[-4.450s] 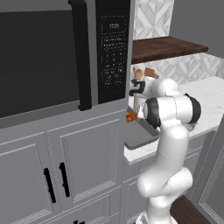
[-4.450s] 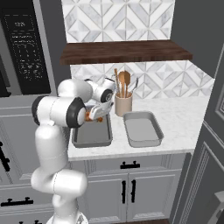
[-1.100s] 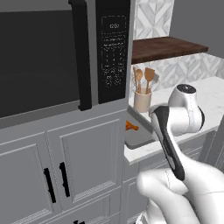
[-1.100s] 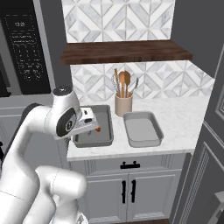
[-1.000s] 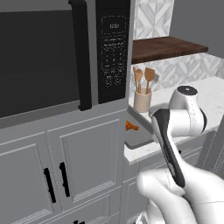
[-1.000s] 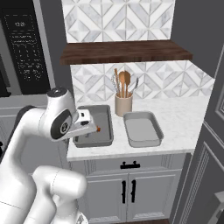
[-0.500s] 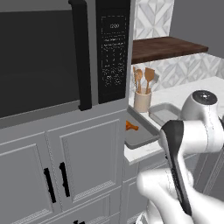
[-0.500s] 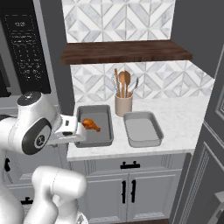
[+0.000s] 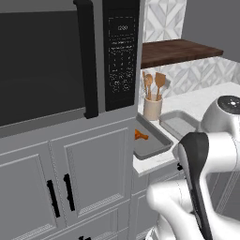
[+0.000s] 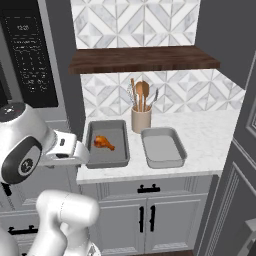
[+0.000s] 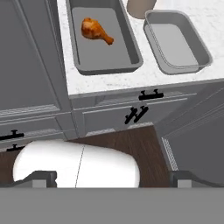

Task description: Place one squash and one chicken drumstick in each tupperware on the nearby counter, to pack two identical lunches.

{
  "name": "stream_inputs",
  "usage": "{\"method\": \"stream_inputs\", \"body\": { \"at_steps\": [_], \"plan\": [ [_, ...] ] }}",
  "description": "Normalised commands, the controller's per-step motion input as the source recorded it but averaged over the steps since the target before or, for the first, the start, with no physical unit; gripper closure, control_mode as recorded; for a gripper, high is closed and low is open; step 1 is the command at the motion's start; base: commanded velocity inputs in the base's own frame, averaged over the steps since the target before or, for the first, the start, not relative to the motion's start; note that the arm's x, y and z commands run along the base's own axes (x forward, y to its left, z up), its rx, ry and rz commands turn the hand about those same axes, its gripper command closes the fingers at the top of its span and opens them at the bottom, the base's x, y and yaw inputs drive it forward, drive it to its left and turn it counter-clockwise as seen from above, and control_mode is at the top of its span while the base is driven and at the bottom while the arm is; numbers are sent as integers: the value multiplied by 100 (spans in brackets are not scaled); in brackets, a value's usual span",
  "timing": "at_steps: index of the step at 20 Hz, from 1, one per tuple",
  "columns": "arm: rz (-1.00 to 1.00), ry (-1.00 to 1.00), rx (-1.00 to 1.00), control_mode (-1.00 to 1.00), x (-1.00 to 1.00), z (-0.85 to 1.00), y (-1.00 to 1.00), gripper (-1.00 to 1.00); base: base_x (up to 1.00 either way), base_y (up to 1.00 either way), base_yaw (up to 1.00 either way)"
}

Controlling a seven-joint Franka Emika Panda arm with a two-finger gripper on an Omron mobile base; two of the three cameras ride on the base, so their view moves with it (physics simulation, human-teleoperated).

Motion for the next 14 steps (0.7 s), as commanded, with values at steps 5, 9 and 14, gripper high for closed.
{"method": "stream_inputs", "body": {
  "at_steps": [5,9,14],
  "plan": [
    [0,0,0,100,-11,0,0,-100,-16,6,0],
    [0,0,0,100,0,0,0,-100,-99,57,-12],
    [0,0,0,100,0,0,0,-100,-100,8,-47]
  ]
}}
